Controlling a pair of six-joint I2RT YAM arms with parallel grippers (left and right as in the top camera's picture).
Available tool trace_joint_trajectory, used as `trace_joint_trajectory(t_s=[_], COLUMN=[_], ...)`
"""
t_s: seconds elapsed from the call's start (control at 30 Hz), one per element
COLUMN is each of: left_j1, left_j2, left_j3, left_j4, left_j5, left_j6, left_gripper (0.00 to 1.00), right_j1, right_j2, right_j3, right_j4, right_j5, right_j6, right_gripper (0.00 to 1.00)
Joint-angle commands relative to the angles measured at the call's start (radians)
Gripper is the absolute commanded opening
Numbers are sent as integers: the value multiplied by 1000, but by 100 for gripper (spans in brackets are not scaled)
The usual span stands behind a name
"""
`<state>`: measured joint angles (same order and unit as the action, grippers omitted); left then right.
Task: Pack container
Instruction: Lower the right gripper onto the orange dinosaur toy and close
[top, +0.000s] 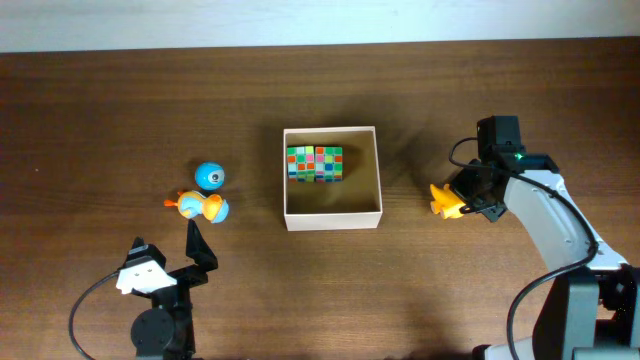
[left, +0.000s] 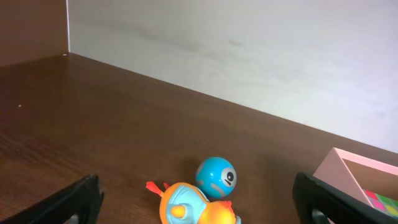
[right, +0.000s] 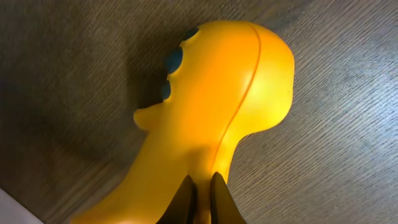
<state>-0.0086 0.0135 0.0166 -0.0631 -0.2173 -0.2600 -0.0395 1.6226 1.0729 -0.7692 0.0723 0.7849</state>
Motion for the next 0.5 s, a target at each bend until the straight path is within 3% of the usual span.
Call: trace_joint_trajectory(t_s=[0.0,0.47], left_j1=[5,5], left_j2=[-8,-8], left_j3=[-7,-7], left_j4=[2,2], left_j5=[-7,-7], left_j6=[15,15], left_gripper=[99,99], right_j1=[-7,-7], right_j2=[7,-47], right_j3=[-9,111], right_j4=[3,-32], right_j5=[38,-23], right_j6=[-10,-204], right_gripper=[4,4])
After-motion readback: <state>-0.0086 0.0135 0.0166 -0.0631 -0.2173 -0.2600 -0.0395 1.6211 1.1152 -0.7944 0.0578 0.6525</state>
